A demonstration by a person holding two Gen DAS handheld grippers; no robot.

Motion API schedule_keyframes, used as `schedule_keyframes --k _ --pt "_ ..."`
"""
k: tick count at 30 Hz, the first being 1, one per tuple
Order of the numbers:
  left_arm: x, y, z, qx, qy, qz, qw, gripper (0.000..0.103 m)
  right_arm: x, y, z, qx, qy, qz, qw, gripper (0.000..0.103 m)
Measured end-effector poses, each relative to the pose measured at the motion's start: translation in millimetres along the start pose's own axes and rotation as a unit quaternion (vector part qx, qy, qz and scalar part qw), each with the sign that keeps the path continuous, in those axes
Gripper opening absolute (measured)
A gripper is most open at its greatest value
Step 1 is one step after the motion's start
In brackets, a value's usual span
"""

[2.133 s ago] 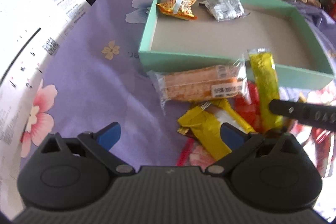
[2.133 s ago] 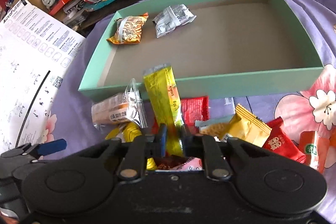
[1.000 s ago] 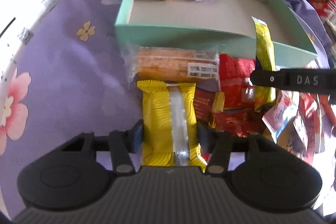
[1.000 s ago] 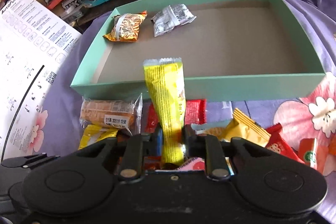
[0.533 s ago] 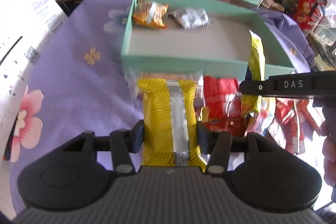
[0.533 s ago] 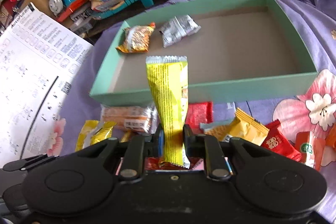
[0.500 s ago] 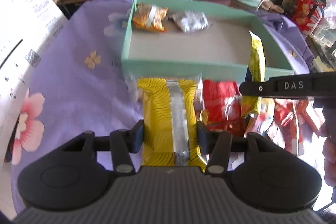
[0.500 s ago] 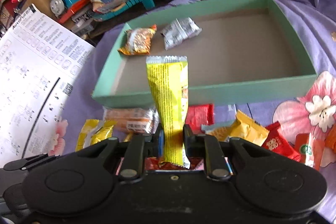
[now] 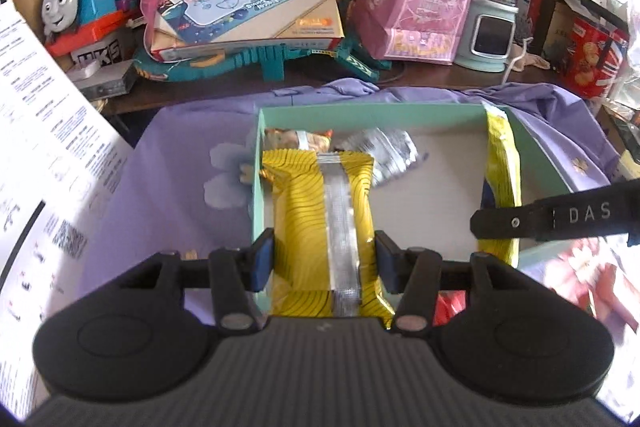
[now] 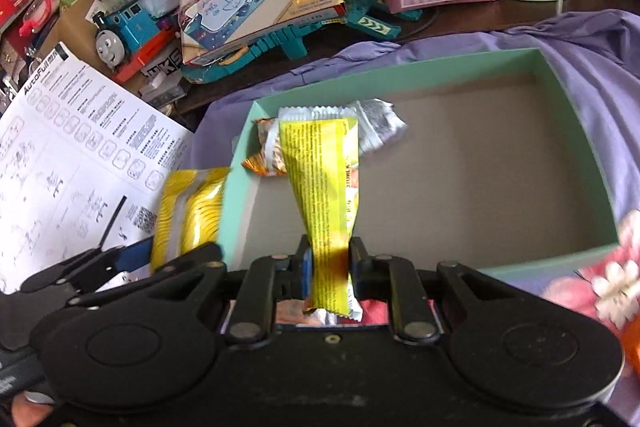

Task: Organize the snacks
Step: 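Lower both yellow snacks into the green box and open both tools, then move both tools back out of the box toward the remaining snacks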

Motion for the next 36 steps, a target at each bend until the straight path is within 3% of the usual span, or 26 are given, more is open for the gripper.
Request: schedule_keyframes --k 14,16,17,18,19,20,21,24,28,36 --pt "3 62 27 0.011 0.009 0.041 0.9991 0.052 16 62 34 -0.005 -0.010 0.049 0.999 0.018" --pt "2 62 29 0.017 0.012 0.039 0.9990 0.055 16 65 36 0.000 -0.011 0.055 0.998 0.023" --pt "2 60 28 0.024 0.015 0.033 0.9990 0.059 16 64 35 0.000 -0.007 0.057 0.998 0.035" --pt "3 57 27 0.029 0.020 0.026 0.9990 0.072 17 63 35 0.003 -0.001 0.055 0.998 0.053" --pt "4 54 25 0.033 0.024 0.018 0.9990 0.088 17 61 34 0.003 0.004 0.048 0.999 0.062" --pt "4 49 25 0.039 0.027 0.010 0.9988 0.093 19 58 32 -0.004 0.006 0.038 0.999 0.075" --pt "5 46 25 0.047 0.027 0.004 0.9985 0.099 20 55 31 -0.007 0.007 0.030 0.999 0.082" --pt "6 41 27 0.052 0.012 0.003 0.9986 0.102 22 47 26 -0.009 0.015 0.019 1.000 0.094" --pt "3 38 30 0.052 -0.007 0.009 0.9986 0.103 19 37 18 -0.014 0.023 0.010 1.000 0.102" --pt "-8 24 17 0.049 -0.005 0.015 0.9987 0.103 6 17 11 -0.017 0.019 0.001 1.000 0.103"
Point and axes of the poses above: each gripper's, at about its wrist camera, not at the fingertips, and y roughly the way its jaws point, z to its left, x to its top, the point moved 5 cm from there along y, roughly the way its jaws point, and after that the axes turned 13 degrees about -x, right-handed, at the moved point
